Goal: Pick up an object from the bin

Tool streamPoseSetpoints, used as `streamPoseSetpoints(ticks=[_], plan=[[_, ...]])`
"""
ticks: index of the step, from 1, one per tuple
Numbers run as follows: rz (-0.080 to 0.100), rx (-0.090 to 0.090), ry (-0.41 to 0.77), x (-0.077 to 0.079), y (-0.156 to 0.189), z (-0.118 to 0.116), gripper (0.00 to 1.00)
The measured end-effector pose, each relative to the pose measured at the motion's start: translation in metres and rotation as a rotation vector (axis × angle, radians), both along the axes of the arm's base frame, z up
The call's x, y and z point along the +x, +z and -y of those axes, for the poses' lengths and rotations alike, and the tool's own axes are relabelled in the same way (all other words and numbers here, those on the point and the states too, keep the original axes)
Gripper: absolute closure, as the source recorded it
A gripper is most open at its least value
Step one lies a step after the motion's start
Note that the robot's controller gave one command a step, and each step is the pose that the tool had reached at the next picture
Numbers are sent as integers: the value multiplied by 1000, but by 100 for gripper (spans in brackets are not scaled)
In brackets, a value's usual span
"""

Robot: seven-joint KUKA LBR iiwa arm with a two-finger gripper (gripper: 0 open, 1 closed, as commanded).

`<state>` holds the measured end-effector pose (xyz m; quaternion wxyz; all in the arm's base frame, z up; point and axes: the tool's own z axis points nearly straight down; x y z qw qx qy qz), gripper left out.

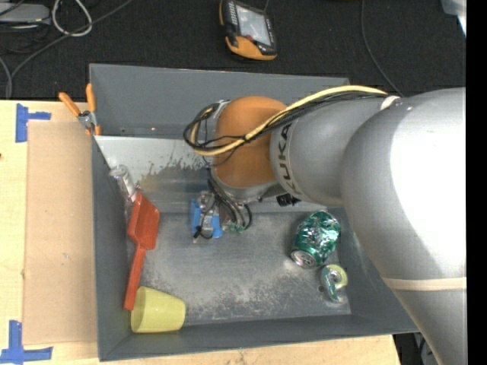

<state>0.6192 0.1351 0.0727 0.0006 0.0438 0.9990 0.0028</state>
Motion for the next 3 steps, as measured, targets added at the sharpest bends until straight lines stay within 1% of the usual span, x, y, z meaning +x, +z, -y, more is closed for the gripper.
streamPoseSetpoints(ticks=[1,3], plan=[[-1,0,-2,0,10,0,100],[-3,0,-4,-1,50,1,100]])
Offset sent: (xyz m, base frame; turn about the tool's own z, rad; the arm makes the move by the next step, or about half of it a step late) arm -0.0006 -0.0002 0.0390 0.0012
